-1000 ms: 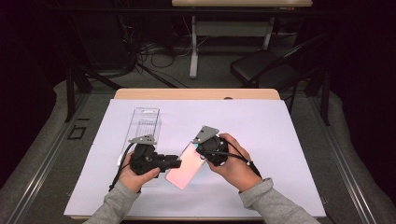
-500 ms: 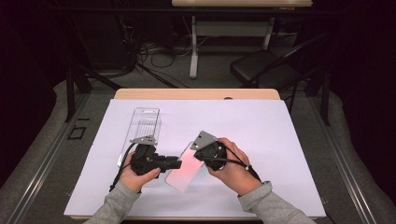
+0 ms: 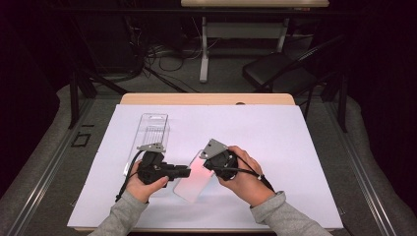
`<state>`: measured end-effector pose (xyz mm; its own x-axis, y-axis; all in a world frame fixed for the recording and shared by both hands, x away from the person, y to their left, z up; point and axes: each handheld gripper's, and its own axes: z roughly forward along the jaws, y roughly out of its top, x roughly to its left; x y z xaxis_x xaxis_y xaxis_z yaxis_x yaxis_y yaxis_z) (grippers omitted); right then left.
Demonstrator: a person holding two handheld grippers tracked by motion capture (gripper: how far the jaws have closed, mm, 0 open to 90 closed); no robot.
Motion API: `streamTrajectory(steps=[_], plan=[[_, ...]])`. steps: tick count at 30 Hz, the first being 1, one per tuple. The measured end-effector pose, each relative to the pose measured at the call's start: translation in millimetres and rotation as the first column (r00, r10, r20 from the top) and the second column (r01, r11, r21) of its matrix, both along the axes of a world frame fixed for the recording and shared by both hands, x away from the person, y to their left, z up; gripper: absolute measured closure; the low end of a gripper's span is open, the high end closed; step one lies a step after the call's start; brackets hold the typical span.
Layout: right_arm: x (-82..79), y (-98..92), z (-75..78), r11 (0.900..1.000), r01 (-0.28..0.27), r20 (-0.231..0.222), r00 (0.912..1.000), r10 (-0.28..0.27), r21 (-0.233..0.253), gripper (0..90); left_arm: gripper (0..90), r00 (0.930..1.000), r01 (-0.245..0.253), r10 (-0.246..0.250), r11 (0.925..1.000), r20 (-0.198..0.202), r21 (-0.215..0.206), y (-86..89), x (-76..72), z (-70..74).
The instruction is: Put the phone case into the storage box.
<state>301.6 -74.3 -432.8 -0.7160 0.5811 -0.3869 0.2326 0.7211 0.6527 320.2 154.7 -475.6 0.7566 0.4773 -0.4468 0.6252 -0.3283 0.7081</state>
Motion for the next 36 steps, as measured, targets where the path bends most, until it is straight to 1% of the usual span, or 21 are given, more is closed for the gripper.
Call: streamTrajectory(steps=[3, 9, 17, 19, 36], plan=[[0.1, 0.2, -0.4, 1.0, 0.0, 0.0, 1.0, 0.0, 0.004, 87.8, 77.9, 0.9999, 0.0, -0.001, 1.0, -0.016, -0.01, 0.4, 0.5, -0.7], [0.0, 0.6, -0.4, 1.0, 0.0, -0.005, 1.0, 0.0, 0.006, 87.8, 79.6, 0.9996, -0.01, 0.009, 0.9997, -0.028, -0.021, 1.1, 0.2, -1.1], [-0.3, 0.5, -0.6, 1.0, -0.001, -0.003, 1.0, 0.001, 0.007, 87.8, 80.6, 0.9995, -0.015, 0.014, 0.9998, -0.027, -0.016, 1.1, -0.5, -0.8], [-0.6, 0.9, -0.8, 1.0, -0.002, 0.004, 1.0, 0.002, 0.009, 87.7, 81.1, 0.9995, -0.016, 0.016, 0.9998, -0.027, -0.015, 1.1, -0.6, -0.8], [-0.2, 0.9, -1.8, 1.0, -0.003, -0.002, 1.0, 0.003, 0.009, 87.8, 81.5, 0.9995, -0.017, 0.017, 0.9998, -0.027, -0.008, 1.2, -0.5, -1.2]])
